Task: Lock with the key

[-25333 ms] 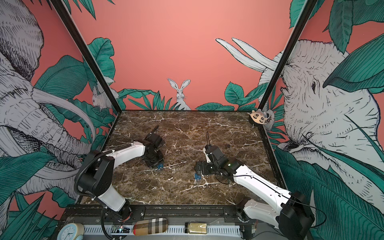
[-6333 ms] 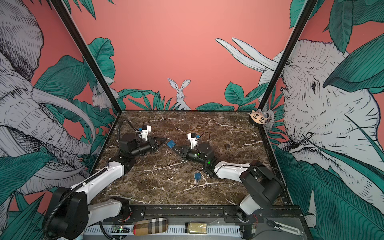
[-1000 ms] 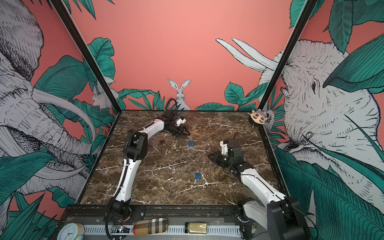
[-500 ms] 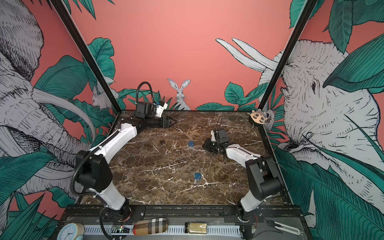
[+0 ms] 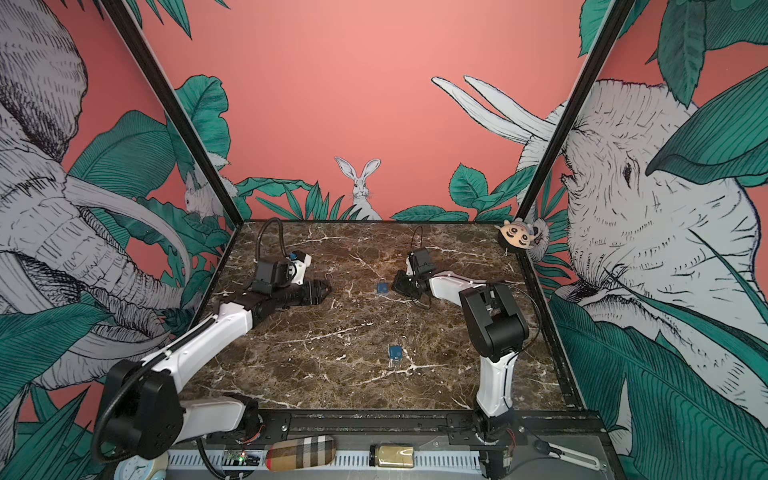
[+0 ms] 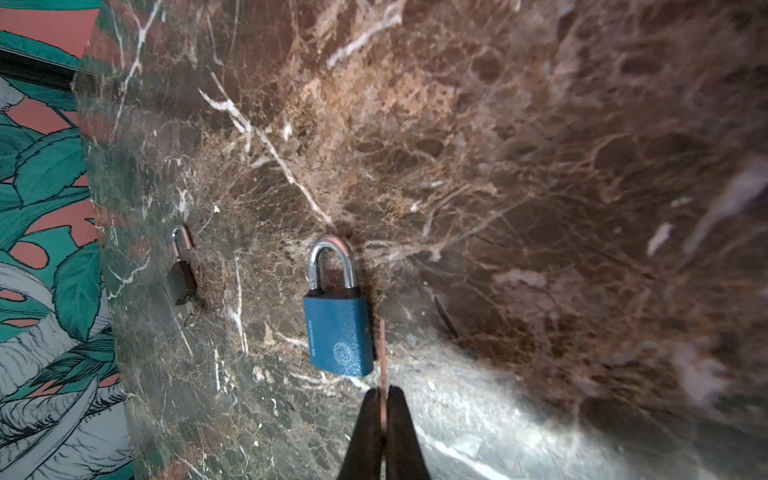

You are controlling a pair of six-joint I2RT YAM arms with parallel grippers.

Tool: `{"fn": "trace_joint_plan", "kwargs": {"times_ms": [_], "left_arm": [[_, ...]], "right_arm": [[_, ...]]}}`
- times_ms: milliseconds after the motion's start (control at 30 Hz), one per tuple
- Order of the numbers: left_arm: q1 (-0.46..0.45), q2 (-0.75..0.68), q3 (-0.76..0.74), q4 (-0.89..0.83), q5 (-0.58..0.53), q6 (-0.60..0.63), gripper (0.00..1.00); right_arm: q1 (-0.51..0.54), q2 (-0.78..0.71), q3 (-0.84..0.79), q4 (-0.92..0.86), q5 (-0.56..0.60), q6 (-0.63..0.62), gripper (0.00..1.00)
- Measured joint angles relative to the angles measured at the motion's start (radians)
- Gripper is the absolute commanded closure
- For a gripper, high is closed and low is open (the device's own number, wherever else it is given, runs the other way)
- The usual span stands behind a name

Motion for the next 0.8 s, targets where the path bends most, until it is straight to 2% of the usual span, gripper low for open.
{"fn": "trace_joint_plan", "kwargs": {"times_ms": [100,300,400,500,733,800], "left_arm": [[0.001,-0.107,-0.034,0.003,-0.040,-0.019,0.20],[0.004,-0.248,-0.078,-0.023,-0.114,-0.037,0.14],[0.005,-0.294,-0.092,-0.051,-0.157,-0.049,0.14],[0.005,-0.327,-0.098,-0.080,-0.186,-0.066,0.14],[0.005,-0.377,-0.117,-0.108,-0.203,-0.103,0.13],[0.005,-0.381,-0.117,-0.120,-0.206,-0.111,0.13]], "right_arm": [[0.002,0.024,0.004,0.000,0.001,0.001,1.00],[0.002,0.056,0.032,0.010,-0.003,0.003,0.99],[0.002,0.066,0.045,0.008,-0.003,0.003,0.91],[0.002,0.073,0.049,0.003,0.002,0.004,0.88],[0.002,0.108,0.094,0.006,-0.001,0.003,0.69],[0.002,0.113,0.102,0.015,0.000,0.007,0.67]]}}
